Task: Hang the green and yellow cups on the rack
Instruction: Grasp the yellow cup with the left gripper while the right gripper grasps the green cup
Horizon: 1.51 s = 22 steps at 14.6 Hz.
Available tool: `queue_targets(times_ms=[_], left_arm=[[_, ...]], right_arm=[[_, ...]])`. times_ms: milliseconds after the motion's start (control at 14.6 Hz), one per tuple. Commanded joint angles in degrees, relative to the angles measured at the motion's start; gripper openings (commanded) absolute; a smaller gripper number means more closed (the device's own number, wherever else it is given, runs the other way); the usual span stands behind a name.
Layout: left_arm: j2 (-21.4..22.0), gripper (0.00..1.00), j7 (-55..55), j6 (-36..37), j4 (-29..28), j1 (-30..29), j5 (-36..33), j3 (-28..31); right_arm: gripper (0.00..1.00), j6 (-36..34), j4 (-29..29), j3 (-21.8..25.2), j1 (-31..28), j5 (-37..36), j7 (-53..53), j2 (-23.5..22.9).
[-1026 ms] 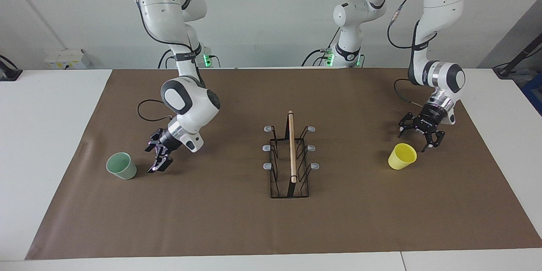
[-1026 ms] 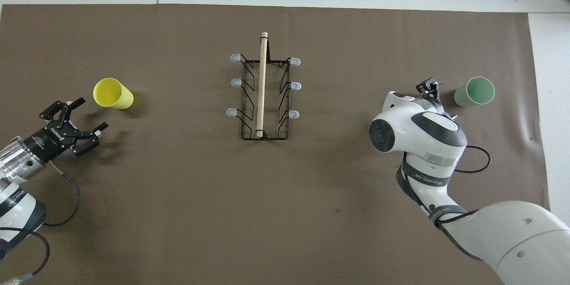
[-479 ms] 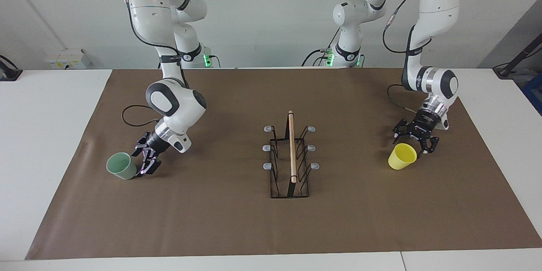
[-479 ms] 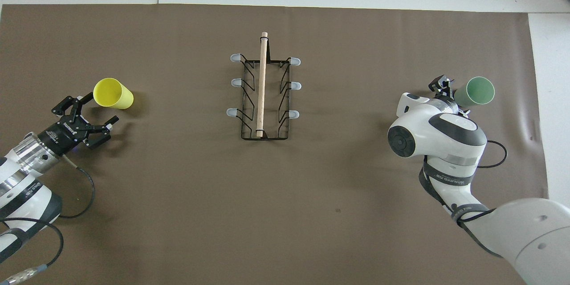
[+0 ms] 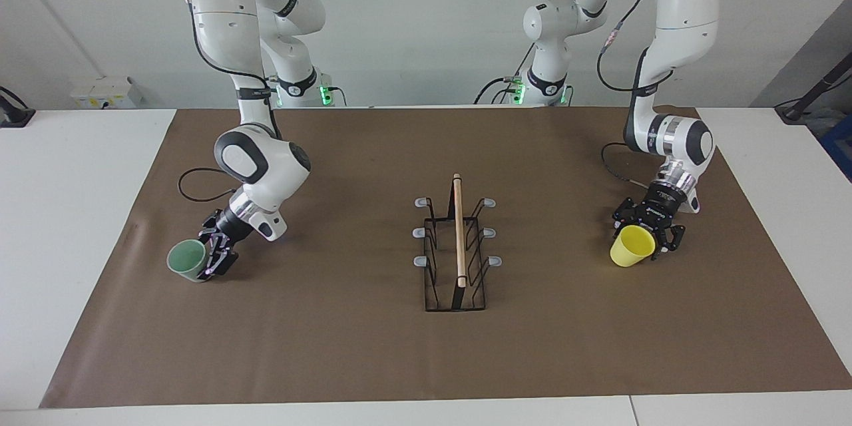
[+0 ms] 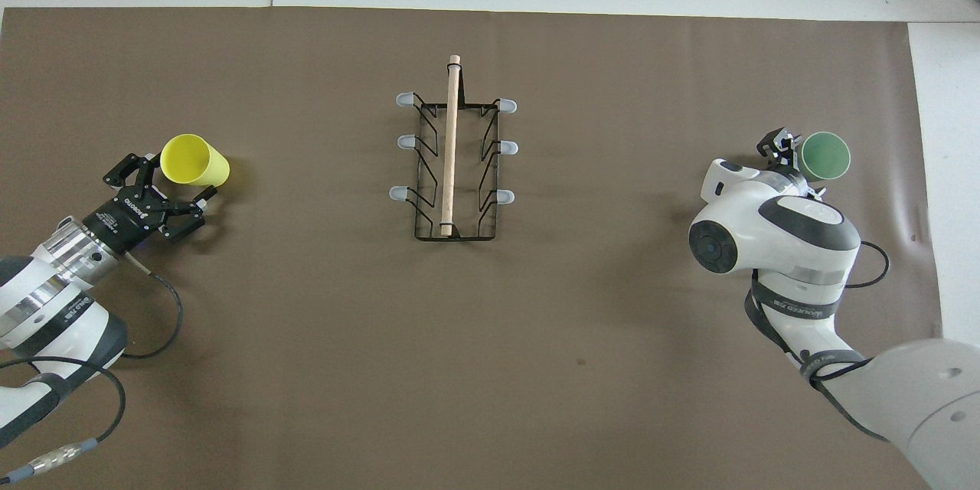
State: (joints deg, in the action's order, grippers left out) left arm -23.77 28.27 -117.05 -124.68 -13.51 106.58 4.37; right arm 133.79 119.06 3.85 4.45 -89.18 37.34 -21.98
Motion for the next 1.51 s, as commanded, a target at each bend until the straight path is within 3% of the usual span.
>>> queue_targets(times_ms=[0, 616, 684, 821, 889, 958, 1095, 1163, 1368, 1437], left_arm=[[-1.71, 1.00, -0.76, -2.13, 1.99, 0.59, 2.49, -1.03], [-2.50, 1.00, -5.68, -3.98, 2.52, 0.67, 5.92, -3.67], [-2.50, 0.94, -6.64, -3.98, 2.52, 0.67, 5.92, -3.84], [-2.42, 0.64, -8.14, -3.98, 2.08, 0.67, 5.92, -4.02], [-2.33, 0.28, -9.28, -3.71, 1.73, 0.50, 5.92, -4.02], [-2.24, 0.00, -9.98, -3.63, 1.64, 0.24, 5.92, -4.02], [-2.15, 0.00, -12.70, -4.06, 1.90, 0.23, 5.83, -3.94], [-1.81, 0.00, -13.15, -4.85, 2.25, 0.41, 5.31, -3.85], [-0.58, 0.00, -12.11, -7.05, 3.83, 0.76, -2.30, -3.76], [-0.48, 0.00, -11.14, -7.05, 4.70, 0.76, -6.26, -3.50]], right_arm=[[1.00, 1.91, 0.73, -0.25, -1.46, -3.45, -2.80, 0.18], [1.00, 4.20, 0.73, -0.25, -3.57, -7.41, -3.06, -0.34], [1.00, 4.20, 0.73, -0.25, -3.57, -7.50, -2.98, -0.34], [1.00, 4.28, 0.73, -0.25, -3.66, -7.85, -2.98, -0.34], [1.00, 4.63, 0.73, -0.25, -3.66, -8.37, -2.98, -0.34], [0.99, 5.25, 0.64, -0.25, -3.92, -9.51, -2.98, -0.43], [0.97, 6.74, 0.56, -0.25, -6.20, -12.76, -3.06, -0.52], [0.87, 6.92, 0.56, -0.25, -6.30, -13.82, -3.06, -0.61], [0.11, 6.92, 0.56, -0.25, -6.21, -14.00, -2.98, -0.61], [0.00, 6.84, 0.56, -0.25, -6.21, -14.00, -3.06, -0.61]])
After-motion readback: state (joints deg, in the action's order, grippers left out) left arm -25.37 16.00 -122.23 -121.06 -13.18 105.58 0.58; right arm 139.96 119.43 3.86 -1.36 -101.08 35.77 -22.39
